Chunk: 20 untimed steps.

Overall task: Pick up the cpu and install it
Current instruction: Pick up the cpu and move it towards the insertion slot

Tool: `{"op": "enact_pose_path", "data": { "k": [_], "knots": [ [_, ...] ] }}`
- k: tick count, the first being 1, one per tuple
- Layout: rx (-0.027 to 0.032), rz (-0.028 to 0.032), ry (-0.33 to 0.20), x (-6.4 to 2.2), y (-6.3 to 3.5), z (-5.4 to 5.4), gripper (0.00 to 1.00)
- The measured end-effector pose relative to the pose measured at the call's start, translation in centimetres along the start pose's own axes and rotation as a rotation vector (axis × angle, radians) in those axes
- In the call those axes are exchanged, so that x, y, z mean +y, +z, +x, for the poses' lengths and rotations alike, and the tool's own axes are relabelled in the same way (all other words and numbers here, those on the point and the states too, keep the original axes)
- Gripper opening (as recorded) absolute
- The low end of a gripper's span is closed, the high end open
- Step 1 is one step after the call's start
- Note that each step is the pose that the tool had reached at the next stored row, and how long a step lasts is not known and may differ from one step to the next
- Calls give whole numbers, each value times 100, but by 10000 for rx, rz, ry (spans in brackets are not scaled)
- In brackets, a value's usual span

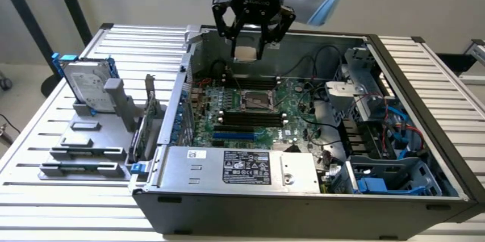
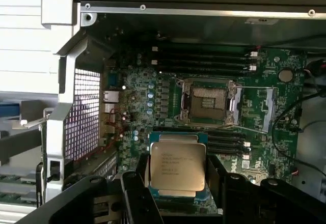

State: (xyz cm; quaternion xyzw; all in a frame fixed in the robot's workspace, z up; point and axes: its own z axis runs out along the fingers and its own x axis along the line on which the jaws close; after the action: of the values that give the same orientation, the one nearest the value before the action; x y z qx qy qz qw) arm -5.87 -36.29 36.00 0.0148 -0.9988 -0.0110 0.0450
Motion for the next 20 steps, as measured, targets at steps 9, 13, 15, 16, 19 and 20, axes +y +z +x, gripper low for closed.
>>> {"op": "enact_pose_path", "data": {
  "k": [9, 13, 15, 16, 19, 20],
  "knots": [
    [1, 0, 0, 168, 146, -232, 55],
    [1, 0, 7, 221, 214, -308, 55],
    [0, -4, 24, 233, 251, -319, 55],
    [0, -3, 33, 233, 269, -321, 55],
    [1, -4, 44, 232, 322, -327, 55],
    [0, -4, 47, 231, 340, -330, 55]
  ]
}}
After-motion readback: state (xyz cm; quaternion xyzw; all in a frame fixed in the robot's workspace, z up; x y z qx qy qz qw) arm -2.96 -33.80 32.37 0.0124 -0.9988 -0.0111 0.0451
